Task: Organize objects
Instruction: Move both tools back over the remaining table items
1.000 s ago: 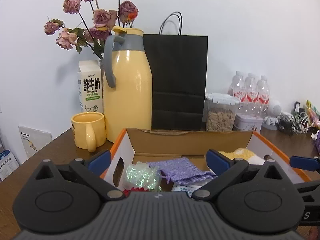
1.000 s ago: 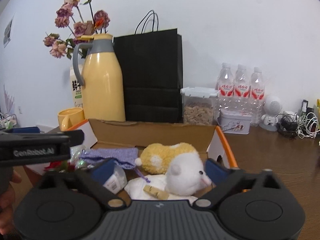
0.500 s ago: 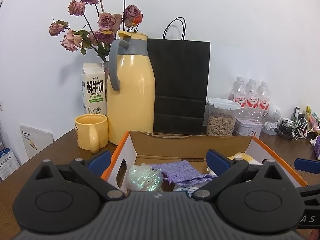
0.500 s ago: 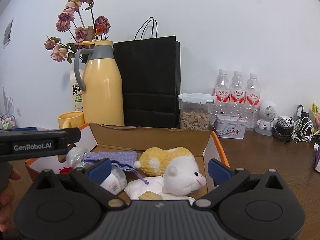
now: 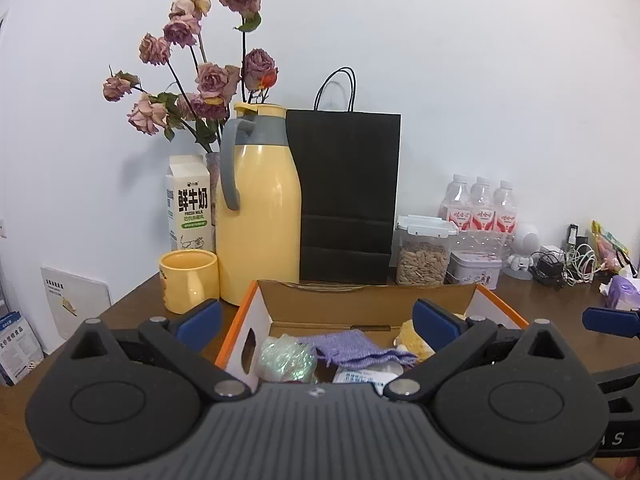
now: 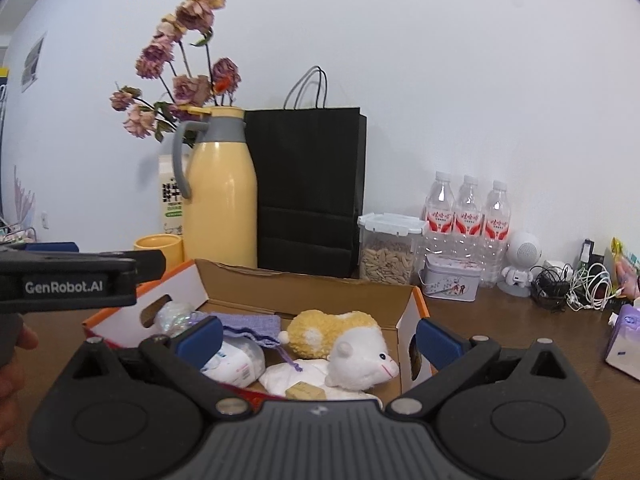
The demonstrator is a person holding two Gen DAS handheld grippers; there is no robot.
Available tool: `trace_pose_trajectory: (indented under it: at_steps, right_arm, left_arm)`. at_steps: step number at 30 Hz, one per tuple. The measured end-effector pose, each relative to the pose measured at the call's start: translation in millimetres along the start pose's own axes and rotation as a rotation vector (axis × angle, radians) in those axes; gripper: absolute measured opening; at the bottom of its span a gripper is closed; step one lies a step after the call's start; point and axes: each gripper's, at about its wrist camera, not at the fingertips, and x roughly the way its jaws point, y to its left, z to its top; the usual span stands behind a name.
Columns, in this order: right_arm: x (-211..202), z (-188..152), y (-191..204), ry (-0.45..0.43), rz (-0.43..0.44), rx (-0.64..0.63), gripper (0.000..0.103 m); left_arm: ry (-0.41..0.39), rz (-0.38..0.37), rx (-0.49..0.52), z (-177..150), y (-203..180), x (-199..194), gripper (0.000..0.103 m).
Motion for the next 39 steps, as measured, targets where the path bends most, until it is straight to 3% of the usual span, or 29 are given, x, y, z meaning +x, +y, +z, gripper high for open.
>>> trace_pose_trajectory:
  at_steps: [20,31,39]
  right_arm:
    - [-93.0,-33.4,17.6,0.056,0.021,-0.031,0.103]
    - [-114.5,-75.3,20.1,0.158,0.027,-0.014,0.103]
    - [-119.8,-97.8,24.3,0.223,0.028,-0.024,0.103]
  left_arm:
    - [0.041,0.017,0.045,-17.3,19.6,-92.6,0.103]
    - [0.152,0.033,0.028,-57.1,42.1,-115.9,0.103]
    - [0.245,-0.047,0.054,-90.0,31.0,-122.6,0.103]
